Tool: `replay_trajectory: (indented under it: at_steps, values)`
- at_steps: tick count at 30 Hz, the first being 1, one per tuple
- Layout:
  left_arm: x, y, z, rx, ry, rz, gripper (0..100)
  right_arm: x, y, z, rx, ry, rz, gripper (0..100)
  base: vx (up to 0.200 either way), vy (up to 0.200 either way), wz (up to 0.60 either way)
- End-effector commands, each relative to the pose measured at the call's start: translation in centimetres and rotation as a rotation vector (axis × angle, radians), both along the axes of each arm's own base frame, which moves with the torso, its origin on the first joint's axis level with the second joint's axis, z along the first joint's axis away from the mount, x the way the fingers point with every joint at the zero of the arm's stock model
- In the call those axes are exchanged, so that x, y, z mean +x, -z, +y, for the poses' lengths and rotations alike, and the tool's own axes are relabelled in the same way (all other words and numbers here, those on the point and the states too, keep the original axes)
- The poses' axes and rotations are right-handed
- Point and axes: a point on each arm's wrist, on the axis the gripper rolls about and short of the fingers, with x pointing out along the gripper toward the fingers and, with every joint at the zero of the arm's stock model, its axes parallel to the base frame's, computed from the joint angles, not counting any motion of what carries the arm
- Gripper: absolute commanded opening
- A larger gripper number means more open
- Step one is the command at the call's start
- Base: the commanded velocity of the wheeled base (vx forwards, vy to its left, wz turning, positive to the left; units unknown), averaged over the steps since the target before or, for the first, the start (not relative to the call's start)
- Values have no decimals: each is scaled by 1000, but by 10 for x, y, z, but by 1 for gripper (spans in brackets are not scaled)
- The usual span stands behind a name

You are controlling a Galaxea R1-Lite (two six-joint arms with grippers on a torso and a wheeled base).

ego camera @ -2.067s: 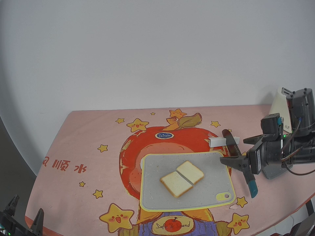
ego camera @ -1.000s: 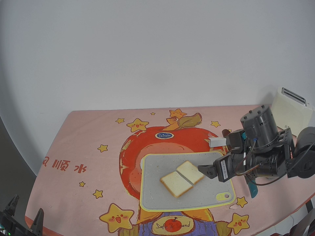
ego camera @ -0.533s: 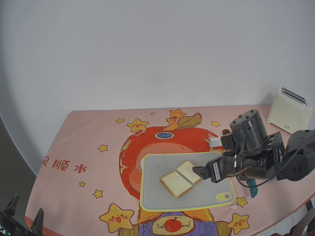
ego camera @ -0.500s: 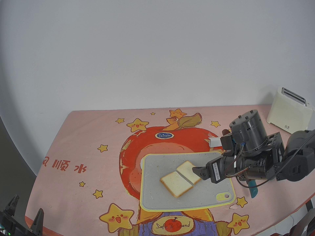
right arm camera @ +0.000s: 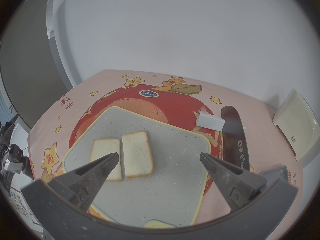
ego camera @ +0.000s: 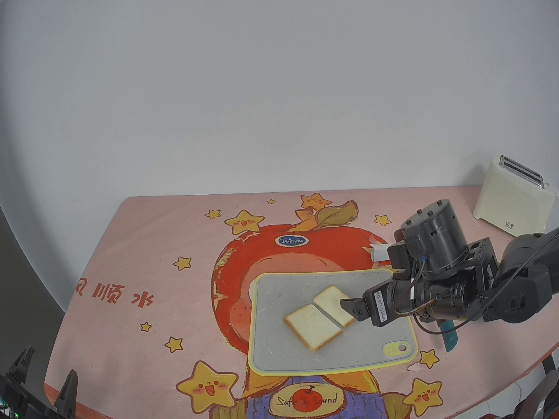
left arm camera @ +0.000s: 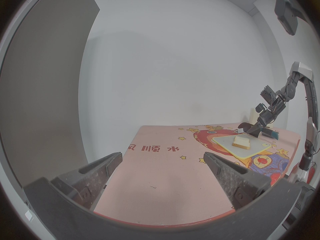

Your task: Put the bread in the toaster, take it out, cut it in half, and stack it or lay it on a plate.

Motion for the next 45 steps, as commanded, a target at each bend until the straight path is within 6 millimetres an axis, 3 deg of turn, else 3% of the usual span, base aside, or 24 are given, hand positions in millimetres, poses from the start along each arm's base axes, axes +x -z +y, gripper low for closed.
replay_trajectory:
  at_steps: [1, 45]
  values:
    - [1, 5, 0, 1, 0, 19, 100, 2, 3, 0, -8, 4, 8, 100, 0, 0, 0]
    - [1, 5, 0, 1, 0, 20, 100, 18, 18, -3, -15, 45, 11, 100, 0, 0, 0]
